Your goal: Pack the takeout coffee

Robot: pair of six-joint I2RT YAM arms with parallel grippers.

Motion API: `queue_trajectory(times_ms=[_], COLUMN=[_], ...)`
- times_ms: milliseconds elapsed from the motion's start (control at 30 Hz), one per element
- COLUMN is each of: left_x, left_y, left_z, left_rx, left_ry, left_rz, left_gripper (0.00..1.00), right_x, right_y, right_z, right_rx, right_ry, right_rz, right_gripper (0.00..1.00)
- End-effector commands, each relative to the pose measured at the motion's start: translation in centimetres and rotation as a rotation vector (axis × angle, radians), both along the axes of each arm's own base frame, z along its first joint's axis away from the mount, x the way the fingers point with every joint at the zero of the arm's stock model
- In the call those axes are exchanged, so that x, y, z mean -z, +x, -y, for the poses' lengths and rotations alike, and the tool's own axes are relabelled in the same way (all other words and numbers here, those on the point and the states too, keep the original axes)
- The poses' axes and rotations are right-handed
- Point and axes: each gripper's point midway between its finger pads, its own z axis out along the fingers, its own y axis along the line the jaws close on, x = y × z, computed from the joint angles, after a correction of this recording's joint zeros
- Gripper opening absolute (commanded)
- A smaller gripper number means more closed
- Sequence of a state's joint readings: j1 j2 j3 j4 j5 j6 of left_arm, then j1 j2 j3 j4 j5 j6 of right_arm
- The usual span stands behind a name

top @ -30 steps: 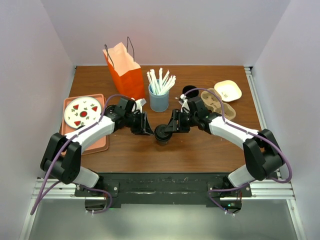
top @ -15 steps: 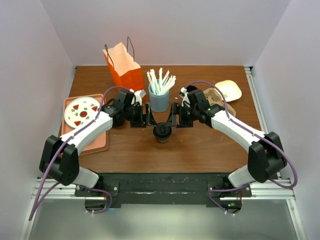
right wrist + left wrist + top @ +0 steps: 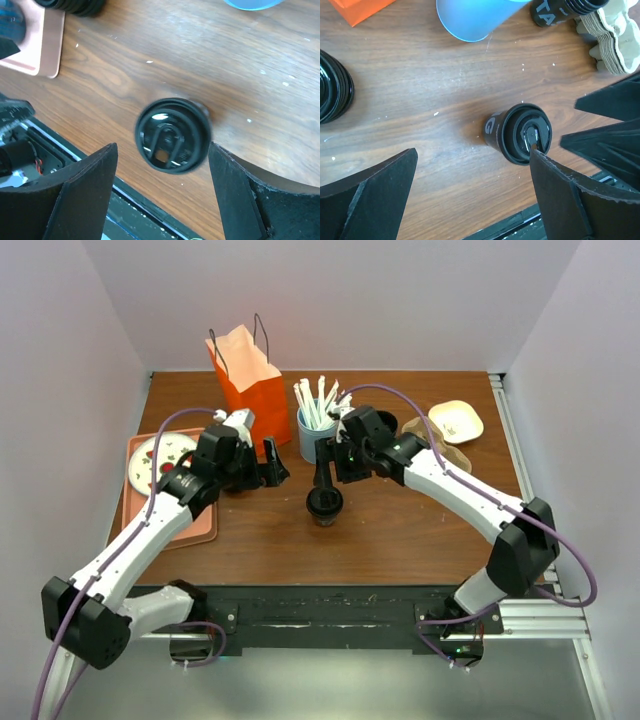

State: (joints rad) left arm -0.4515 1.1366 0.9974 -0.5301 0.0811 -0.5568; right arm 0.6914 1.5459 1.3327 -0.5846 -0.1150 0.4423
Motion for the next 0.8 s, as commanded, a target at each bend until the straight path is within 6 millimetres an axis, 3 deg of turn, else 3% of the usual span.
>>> queue_trajectory(times_ms=[0,100,133,233,533,767], left_x=[2.3,3.2,4.5,5.3,8.6,9.8], left_y=[-0.8,-1.5,-2.3,-2.3,-3.4,-3.5], left_z=[0.7,3.6,4.3,5.5,6.9,7.0], left_rx=[0.035,0.135,0.169,0.206,0.237,0.228], left_ry=[-0.039,-0.179,-0.206,-0.259,-0.323,-0.312], left_rz=[-0.039,-0.076,-0.127,-0.162,-0.266,-0.296], left_gripper=[0.95,0.86,0.84,0.79,0.70,0.65], right_x=[0.3,1.0,1.5,2.4,4.6,6.4], right_y=[0.5,0.5,0.7,0.6,-0.2,-0.8], right_z=[0.2,0.2,0.1,0.6,0.3,0.8], right_rx=[-0.014,-0.041,-0.053,-0.061,-0.082,-0.078], right_ry=[-0.091,-0.123,-0.142,-0.183,-0.172,-0.194], right_rz=[0.035,0.029,0.024,0.006,-0.041,-0.068], right_gripper=[0.78,0.79,0.79,0.77,0.66,0.60])
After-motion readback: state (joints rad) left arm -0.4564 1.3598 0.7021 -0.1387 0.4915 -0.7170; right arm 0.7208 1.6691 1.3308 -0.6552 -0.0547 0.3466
